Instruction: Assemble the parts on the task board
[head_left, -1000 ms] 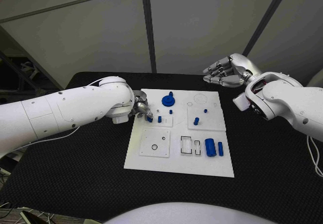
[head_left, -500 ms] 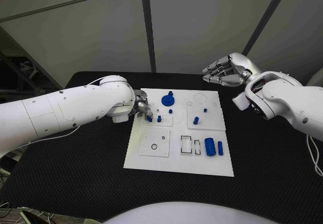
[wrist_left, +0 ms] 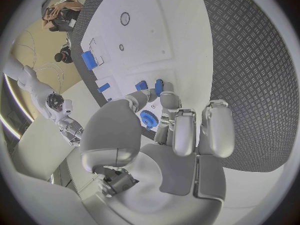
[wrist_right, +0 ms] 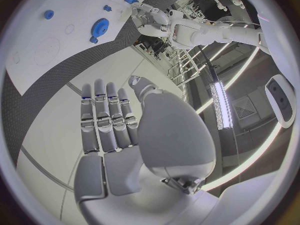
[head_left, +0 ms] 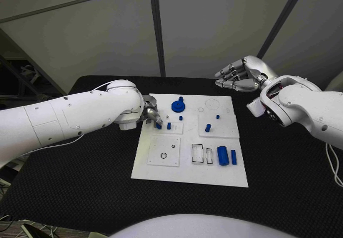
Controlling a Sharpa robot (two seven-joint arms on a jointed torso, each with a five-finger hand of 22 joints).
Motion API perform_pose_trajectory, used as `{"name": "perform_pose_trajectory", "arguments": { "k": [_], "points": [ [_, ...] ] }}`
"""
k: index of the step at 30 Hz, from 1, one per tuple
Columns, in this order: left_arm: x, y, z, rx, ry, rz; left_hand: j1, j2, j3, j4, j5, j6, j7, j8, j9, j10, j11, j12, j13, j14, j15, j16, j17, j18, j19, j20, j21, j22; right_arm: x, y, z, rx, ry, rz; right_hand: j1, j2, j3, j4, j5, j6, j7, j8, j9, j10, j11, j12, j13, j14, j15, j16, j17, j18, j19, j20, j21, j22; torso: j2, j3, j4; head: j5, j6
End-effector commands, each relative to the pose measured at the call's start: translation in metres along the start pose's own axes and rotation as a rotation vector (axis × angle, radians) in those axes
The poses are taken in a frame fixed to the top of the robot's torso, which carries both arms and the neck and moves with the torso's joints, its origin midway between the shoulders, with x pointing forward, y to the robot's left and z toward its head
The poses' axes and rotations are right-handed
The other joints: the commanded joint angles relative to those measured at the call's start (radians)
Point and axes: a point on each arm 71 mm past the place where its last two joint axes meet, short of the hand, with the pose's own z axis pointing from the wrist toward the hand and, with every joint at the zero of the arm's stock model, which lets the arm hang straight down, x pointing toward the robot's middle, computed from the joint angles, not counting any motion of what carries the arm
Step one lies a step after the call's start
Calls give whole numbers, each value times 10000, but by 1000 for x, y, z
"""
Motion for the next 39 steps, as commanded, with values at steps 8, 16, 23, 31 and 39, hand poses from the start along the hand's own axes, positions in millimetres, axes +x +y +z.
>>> {"name": "perform_pose_trajectory", "arguments": {
  "k": [8,16,23,31,39],
  "points": [
    [6,0,-1,44,-377,434,-53,11,1135,-1270,32,41,-94,130,22,449,-302,162,158,636,-83,49,1124,-60,194,-45,190,1016,0,2,0,-80,33,35,-30,31,-9,-22,44,14,58,-47,12,7,51,-61,-14,17,66,-61,-12,126,27,21,-42,-16,-4,-8,6,19,13],
    [5,1,-7,297,-894,115,-35,21,1146,-1285,43,58,-106,148,23,485,-316,192,200,637,-95,51,1126,-62,203,-55,203,1028,-1,1,1,-79,20,29,-35,30,-10,-19,53,13,59,-49,12,5,52,-61,-17,17,67,-67,-15,126,32,22,-52,-23,-10,-13,17,34,9],
    [5,3,-11,389,-1221,-130,-28,23,1153,-1292,48,70,-113,158,24,509,-323,215,234,639,-102,56,1131,-65,211,-61,214,1038,-1,1,1,-79,17,25,-35,30,-10,-19,53,13,59,-49,12,5,52,-61,-17,17,67,-67,-15,126,32,22,-52,-23,-7,-4,5,61,15],
    [5,7,-14,387,-1429,-286,-22,28,1163,-1297,53,76,-117,165,23,518,-328,211,229,640,-108,58,1133,-66,216,-67,222,1045,-1,0,1,-72,15,21,-35,30,-10,-19,53,13,59,-49,12,5,52,-61,-17,17,67,-67,-15,126,32,22,-52,-23,-6,-6,2,68,7],
    [4,7,-15,428,-1672,-301,-19,32,1170,-1299,55,81,-120,169,23,530,-331,225,251,640,-112,57,1132,-74,231,-70,253,1069,-1,0,1,-65,11,19,-35,30,-10,-19,53,13,59,-49,12,5,52,-61,-17,17,67,-67,-15,126,32,22,-52,-23,-4,3,1,68,25]
  ]
}}
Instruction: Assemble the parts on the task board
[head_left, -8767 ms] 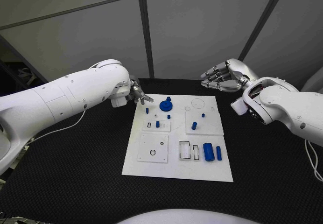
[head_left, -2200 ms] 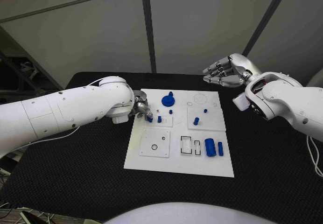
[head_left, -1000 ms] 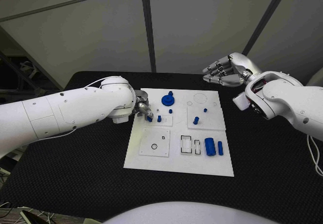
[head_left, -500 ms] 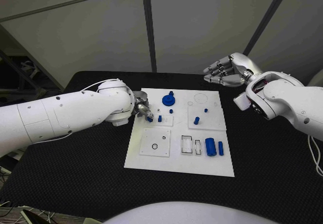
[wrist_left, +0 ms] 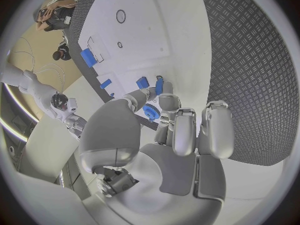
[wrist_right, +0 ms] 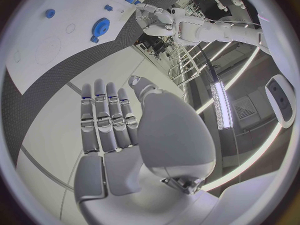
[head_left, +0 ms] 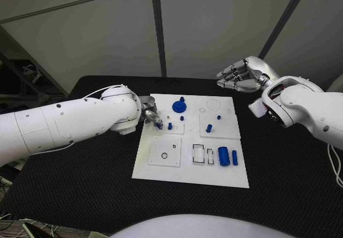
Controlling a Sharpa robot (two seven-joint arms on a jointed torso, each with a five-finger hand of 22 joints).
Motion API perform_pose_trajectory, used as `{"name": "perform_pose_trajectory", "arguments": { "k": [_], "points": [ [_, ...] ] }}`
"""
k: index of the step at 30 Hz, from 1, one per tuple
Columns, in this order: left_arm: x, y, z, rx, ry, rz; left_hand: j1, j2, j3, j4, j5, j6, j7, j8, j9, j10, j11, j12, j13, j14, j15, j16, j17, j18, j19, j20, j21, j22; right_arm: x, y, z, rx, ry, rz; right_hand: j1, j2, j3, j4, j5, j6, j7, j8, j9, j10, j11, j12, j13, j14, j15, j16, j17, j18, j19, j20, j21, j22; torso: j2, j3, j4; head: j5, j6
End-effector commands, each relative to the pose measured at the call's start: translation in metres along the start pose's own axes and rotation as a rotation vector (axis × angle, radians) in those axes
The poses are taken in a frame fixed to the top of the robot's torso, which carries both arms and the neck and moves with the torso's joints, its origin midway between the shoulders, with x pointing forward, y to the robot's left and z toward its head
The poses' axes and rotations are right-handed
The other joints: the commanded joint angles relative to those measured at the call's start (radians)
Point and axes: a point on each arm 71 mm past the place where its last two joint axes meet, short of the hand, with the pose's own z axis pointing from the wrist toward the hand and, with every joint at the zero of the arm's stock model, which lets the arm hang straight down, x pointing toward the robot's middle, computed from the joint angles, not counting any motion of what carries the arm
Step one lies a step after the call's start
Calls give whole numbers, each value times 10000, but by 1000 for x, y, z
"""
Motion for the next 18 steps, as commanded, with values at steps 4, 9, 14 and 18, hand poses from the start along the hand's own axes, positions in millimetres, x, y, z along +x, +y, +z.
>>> {"name": "perform_pose_trajectory", "arguments": {
  "k": [4,9,14,18],
  "points": [
    [-3,-2,0,124,-502,35,58,113,1110,-1173,59,15,-52,51,16,362,-299,64,14,641,-52,57,1132,-77,203,-37,71,1080,0,1,0,-94,37,35,-35,30,-10,-19,54,13,59,-49,12,4,53,-61,-11,18,67,-67,-9,125,32,22,-52,-10,5,7,-4,-3,10],
    [-2,-4,2,162,-619,95,58,117,1115,-1171,60,17,-53,53,16,366,-301,64,14,641,-54,58,1133,-76,203,-39,68,1078,0,1,0,-95,42,34,-35,30,-10,-19,54,13,59,-49,12,4,53,-61,-11,18,67,-67,-9,125,32,22,-52,-10,13,2,-14,-6,14],
    [-1,-5,3,178,-622,154,58,117,1115,-1171,60,17,-53,53,16,366,-301,64,14,641,-54,58,1133,-76,203,-39,68,1078,0,1,0,-90,44,32,-35,30,-10,-19,54,13,59,-49,12,4,53,-61,-11,18,67,-67,-9,125,32,22,-52,-10,3,7,-18,-1,-10],
    [0,-7,5,186,-586,189,58,120,1120,-1170,61,17,-54,54,15,360,-302,42,-18,641,-56,57,1132,-71,196,-42,51,1064,0,1,0,-92,50,34,-36,33,-8,-18,61,13,59,-49,13,3,53,-61,-13,19,67,-72,-11,125,36,22,-60,-15,8,7,-10,-17,-13]
  ]
}}
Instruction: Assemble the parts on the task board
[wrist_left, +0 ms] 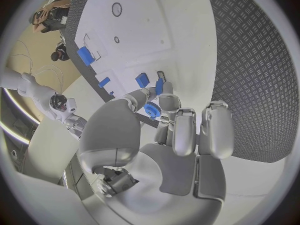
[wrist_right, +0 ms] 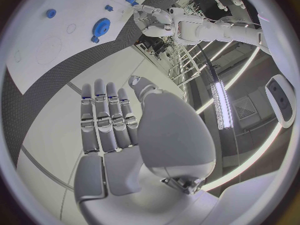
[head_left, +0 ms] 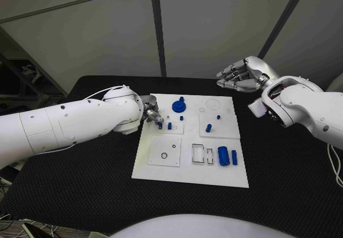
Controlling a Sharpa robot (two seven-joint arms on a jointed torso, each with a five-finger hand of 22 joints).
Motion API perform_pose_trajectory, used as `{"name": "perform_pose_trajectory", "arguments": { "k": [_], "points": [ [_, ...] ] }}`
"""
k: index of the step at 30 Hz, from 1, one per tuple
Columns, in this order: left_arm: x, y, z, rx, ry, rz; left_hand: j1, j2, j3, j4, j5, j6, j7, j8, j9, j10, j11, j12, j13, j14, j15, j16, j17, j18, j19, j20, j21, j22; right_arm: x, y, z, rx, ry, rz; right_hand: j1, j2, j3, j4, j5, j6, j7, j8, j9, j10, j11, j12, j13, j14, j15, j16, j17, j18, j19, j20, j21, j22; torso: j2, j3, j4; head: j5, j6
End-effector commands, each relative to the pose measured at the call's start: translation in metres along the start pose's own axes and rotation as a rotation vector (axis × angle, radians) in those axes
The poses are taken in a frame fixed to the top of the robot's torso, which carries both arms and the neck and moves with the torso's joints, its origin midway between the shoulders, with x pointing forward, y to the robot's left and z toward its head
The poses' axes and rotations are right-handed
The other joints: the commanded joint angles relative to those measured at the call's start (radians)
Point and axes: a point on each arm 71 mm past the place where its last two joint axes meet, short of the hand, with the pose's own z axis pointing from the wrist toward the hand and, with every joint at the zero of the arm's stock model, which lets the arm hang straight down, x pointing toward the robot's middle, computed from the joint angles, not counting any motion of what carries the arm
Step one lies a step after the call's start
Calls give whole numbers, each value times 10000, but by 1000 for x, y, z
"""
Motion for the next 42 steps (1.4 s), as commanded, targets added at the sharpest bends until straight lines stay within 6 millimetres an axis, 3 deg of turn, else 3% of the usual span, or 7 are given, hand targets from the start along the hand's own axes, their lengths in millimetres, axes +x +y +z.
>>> {"name": "perform_pose_trajectory", "arguments": {
  "k": [1,42],
  "points": [
    [0,-2,1,116,-149,137,57,120,1107,-1157,11,19,-56,69,8,359,-301,42,-15,628,-69,57,1131,-71,197,-42,12,1064,0,2,1,-102,49,36,-37,37,-6,-17,70,14,59,-50,13,2,53,-61,-17,20,68,-77,-15,125,41,23,-70,-23,2,2,6,-11,-10],
    [8,1,1,51,426,515,64,99,1129,-1175,12,11,-59,75,3,360,-305,17,-37,626,-77,52,1127,-81,217,-52,50,1097,0,0,1,-69,87,40,-37,37,-6,-17,70,14,59,-50,13,2,53,-61,-17,20,68,-77,-15,125,41,23,-70,-23,-1,-2,6,34,-89]
  ]
}}
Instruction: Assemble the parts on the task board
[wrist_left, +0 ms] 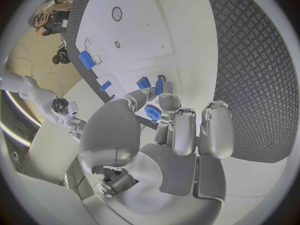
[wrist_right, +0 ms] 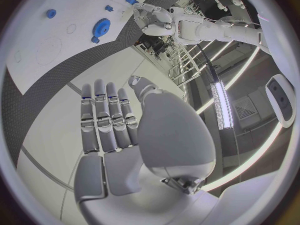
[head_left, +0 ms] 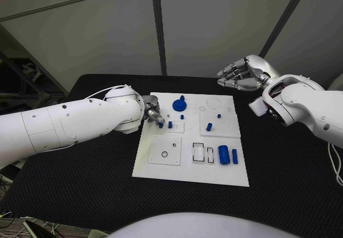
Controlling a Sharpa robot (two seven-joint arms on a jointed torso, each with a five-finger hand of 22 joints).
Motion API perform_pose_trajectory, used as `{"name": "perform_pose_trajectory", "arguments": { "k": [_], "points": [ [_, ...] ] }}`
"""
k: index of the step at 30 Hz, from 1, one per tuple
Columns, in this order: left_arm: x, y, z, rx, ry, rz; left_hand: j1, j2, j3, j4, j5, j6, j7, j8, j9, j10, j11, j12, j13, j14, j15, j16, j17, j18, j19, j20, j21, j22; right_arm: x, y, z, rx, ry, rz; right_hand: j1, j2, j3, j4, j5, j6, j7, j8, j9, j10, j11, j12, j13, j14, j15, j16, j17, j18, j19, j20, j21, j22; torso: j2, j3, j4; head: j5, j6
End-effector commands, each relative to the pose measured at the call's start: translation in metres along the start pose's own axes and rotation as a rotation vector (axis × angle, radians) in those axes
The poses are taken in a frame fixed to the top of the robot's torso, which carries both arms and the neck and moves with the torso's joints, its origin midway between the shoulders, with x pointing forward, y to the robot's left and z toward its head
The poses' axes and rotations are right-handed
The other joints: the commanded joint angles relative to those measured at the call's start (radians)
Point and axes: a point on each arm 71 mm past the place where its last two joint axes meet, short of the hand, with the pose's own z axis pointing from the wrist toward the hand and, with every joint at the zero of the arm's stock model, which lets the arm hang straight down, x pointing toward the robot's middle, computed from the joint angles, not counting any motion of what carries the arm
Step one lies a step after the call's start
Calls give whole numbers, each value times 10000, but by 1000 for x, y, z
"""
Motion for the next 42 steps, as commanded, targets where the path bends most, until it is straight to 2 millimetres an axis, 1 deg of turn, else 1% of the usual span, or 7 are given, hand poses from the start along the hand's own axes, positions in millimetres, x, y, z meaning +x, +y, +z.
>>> {"name": "perform_pose_trajectory", "arguments": {
  "k": [1,9,14,24,30,39,42],
  "points": [
    [4,2,0,-85,223,258,65,98,1119,-1167,52,13,-62,69,8,362,-305,23,11,672,-67,52,1126,-83,220,-53,56,1101,0,2,1,-97,49,40,-37,37,-6,-17,29,14,59,-50,13,2,53,-61,-12,20,68,-30,-9,126,41,23,-32,-11,6,0,-5,11,-10],
    [4,4,0,-134,230,274,69,89,1124,-1175,52,17,-64,74,9,373,-308,37,34,672,-69,52,1127,-88,228,-55,73,1115,0,1,1,-98,54,40,-37,37,-6,-17,29,14,59,-50,13,2,53,-61,-12,20,68,-30,-9,126,41,23,-32,-11,3,4,-8,4,-2],
    [4,5,0,-139,273,302,70,88,1124,-1175,52,17,-64,75,9,374,-308,38,35,672,-69,52,1127,-88,229,-55,74,1116,0,1,0,-96,61,40,-37,37,-6,-17,29,14,59,-50,13,2,53,-61,-12,20,68,-30,-9,126,41,23,-32,-11,3,-2,-5,4,-19],
    [5,5,-1,-123,315,326,73,82,1128,-1181,52,21,-66,79,9,380,-310,44,44,672,-70,53,1128,-91,234,-56,85,1125,0,1,1,-96,70,40,-37,37,-6,-17,29,14,59,-50,13,2,53,-61,-12,20,68,-30,-9,126,41,23,-32,-11,4,-5,-2,9,-13],
    [5,4,-1,-87,364,361,73,82,1128,-1181,52,21,-66,79,9,380,-310,44,44,672,-70,53,1128,-91,234,-56,85,1125,0,1,1,-98,75,40,-37,37,-6,-17,29,14,59,-50,13,2,53,-61,-12,20,68,-30,-9,126,41,23,-32,-11,4,6,-8,6,-18],
    [6,2,1,-97,464,387,74,71,1135,-1187,52,27,-68,88,9,391,-312,47,49,671,-72,50,1124,-83,222,-60,54,1102,0,1,1,-95,67,39,-43,42,-5,-14,39,14,59,-52,14,2,53,-59,-18,29,68,-43,-15,126,56,24,-59,-29,10,10,-13,1,-19],
    [6,2,2,-150,587,384,15,74,1110,-1135,33,28,-63,100,4,412,-303,40,40,671,-67,47,1122,-72,203,-62,5,1068,0,1,0,-94,65,39,-43,42,-5,-14,39,14,59,-52,14,2,53,-59,-18,29,68,-43,-15,126,56,24,-59,-29,4,8,-16,2,-22]
  ]
}}
